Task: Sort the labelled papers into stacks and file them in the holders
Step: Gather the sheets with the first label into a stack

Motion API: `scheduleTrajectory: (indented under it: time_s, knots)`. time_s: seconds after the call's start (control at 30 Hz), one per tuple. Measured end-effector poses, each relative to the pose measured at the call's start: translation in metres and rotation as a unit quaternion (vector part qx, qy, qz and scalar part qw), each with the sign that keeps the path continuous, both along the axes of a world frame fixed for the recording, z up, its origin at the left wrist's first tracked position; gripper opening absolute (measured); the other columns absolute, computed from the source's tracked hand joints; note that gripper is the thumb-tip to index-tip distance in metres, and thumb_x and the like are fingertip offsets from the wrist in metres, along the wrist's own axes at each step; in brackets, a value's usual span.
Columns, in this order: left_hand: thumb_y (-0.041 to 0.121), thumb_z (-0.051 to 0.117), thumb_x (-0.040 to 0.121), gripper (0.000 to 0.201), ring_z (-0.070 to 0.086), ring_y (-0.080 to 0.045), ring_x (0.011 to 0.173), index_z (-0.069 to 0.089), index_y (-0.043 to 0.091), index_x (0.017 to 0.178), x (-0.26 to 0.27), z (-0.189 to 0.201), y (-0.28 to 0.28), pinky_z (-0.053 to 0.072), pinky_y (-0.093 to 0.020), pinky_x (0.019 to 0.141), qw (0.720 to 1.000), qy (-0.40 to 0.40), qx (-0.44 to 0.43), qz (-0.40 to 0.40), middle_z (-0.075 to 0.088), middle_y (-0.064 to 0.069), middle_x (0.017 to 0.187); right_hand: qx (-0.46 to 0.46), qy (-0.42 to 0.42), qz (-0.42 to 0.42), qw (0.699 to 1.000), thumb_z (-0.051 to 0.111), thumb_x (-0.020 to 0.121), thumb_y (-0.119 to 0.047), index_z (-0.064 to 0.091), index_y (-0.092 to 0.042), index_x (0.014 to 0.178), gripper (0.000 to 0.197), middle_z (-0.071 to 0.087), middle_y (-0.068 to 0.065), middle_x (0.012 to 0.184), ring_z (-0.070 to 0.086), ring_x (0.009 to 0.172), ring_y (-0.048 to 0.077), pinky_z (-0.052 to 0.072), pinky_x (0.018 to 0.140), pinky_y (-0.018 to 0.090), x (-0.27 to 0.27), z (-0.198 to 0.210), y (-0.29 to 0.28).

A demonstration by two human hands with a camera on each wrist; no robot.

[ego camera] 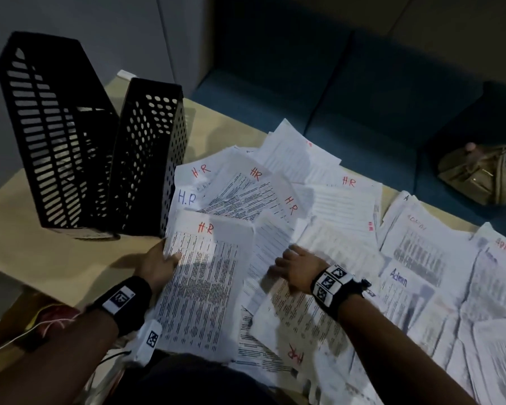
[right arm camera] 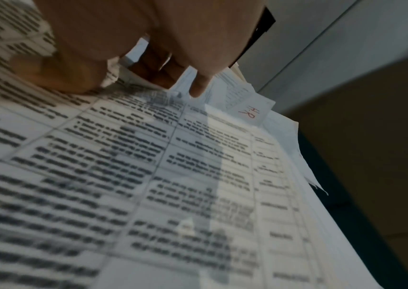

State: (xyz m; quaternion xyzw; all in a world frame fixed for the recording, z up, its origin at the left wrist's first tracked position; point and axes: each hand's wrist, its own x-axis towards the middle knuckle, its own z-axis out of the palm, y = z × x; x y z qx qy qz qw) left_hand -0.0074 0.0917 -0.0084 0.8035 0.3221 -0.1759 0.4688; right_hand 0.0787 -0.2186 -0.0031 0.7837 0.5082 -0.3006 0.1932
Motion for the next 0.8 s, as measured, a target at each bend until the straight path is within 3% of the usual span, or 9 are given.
scheduleTrajectory:
  time_s: [0.13,0.23,0.27,0.33,0.4,0.47,0.57,0.67,0.8]
  knots:
    - [0.020,0.051,0.098,0.033,0.058,-0.037,0.112,0.054,0.001,0.125,0.003,-0.004,0.007,0.044,-0.035,0.088,1.000,-0.007,0.011,-0.005,0.062,-0.020,0.124,0.072,-0.014,-0.012,0.997,0.072,0.076,-0.038,0.070,-0.028,0.098,0.024,0.067,-0.002,0.097,0.061,0.095,0.024,0.045,0.093,0.038,0.011,0.018,-0.004]
    - [0.022,0.051,0.098,0.036,0.058,-0.035,0.114,0.053,0.006,0.131,0.005,-0.007,0.009,0.046,-0.038,0.094,1.000,-0.020,-0.009,0.001,0.062,-0.014,0.125,0.172,0.038,-0.256,0.950,0.061,0.090,-0.031,0.068,-0.027,0.108,0.019,0.067,-0.003,0.109,0.061,0.099,0.023,0.045,0.090,0.033,0.032,0.056,-0.014]
    - [0.023,0.052,0.098,0.037,0.058,-0.034,0.114,0.052,0.007,0.132,0.006,-0.008,0.008,0.045,-0.037,0.093,0.999,-0.026,-0.019,0.009,0.063,-0.013,0.125,0.214,0.049,-0.368,0.903,0.061,0.091,-0.030,0.066,-0.026,0.110,0.020,0.068,-0.005,0.103,0.061,0.089,0.021,0.046,0.082,0.030,0.039,0.072,-0.020]
    - [0.023,0.053,0.097,0.038,0.058,-0.032,0.114,0.050,0.006,0.131,0.010,-0.008,0.004,0.044,-0.036,0.090,0.998,-0.039,-0.040,0.033,0.062,-0.012,0.122,0.339,0.069,-0.540,0.768,0.062,0.091,-0.023,0.065,-0.024,0.100,0.009,0.066,-0.012,0.074,0.054,0.060,0.015,0.044,0.061,0.029,0.049,0.102,-0.037]
    - [0.022,0.053,0.097,0.035,0.057,-0.028,0.107,0.051,0.005,0.128,0.014,-0.005,-0.003,0.042,-0.034,0.088,0.996,-0.053,-0.057,0.050,0.061,-0.008,0.113,0.446,-0.001,-0.589,0.674,0.063,0.090,-0.023,0.062,-0.028,0.084,0.008,0.065,-0.015,0.059,0.054,0.049,0.002,0.046,0.054,0.026,0.053,0.119,-0.048]
    - [0.023,0.053,0.098,0.028,0.060,-0.028,0.097,0.054,0.008,0.122,0.020,0.000,-0.013,0.045,-0.034,0.083,0.995,-0.063,-0.065,0.046,0.062,-0.007,0.100,0.502,-0.015,-0.616,0.607,0.061,0.090,-0.030,0.065,-0.026,0.093,0.007,0.071,-0.012,0.081,0.062,0.068,0.004,0.047,0.063,0.026,0.048,0.117,-0.043]
    - [0.022,0.053,0.097,0.025,0.060,-0.028,0.074,0.057,0.008,0.118,0.029,0.007,-0.028,0.051,-0.043,0.073,0.990,-0.091,-0.098,0.031,0.061,-0.006,0.079,0.482,0.002,-0.646,0.592,0.059,0.089,-0.036,0.065,-0.010,0.111,0.034,0.063,-0.001,0.098,0.057,0.086,0.013,0.041,0.075,0.028,0.026,0.080,-0.022]
    - [0.018,0.051,0.098,0.023,0.063,-0.024,0.099,0.058,0.015,0.119,0.035,0.011,-0.041,0.049,-0.037,0.093,0.983,-0.129,-0.128,0.018,0.067,-0.005,0.103,0.454,0.069,-0.711,0.533,0.063,0.090,-0.030,0.065,-0.014,0.108,0.025,0.068,0.003,0.095,0.061,0.081,0.019,0.047,0.075,0.036,0.000,0.026,-0.005]
    - [0.030,0.043,0.101,0.021,0.064,-0.021,0.103,0.057,0.022,0.116,0.035,0.019,-0.051,0.047,-0.029,0.088,0.978,-0.114,-0.174,0.024,0.066,0.004,0.104,0.424,0.126,-0.742,0.503,0.061,0.091,-0.026,0.062,-0.016,0.118,0.029,0.069,0.007,0.113,0.063,0.100,0.023,0.051,0.092,0.045,-0.026,-0.013,0.017]
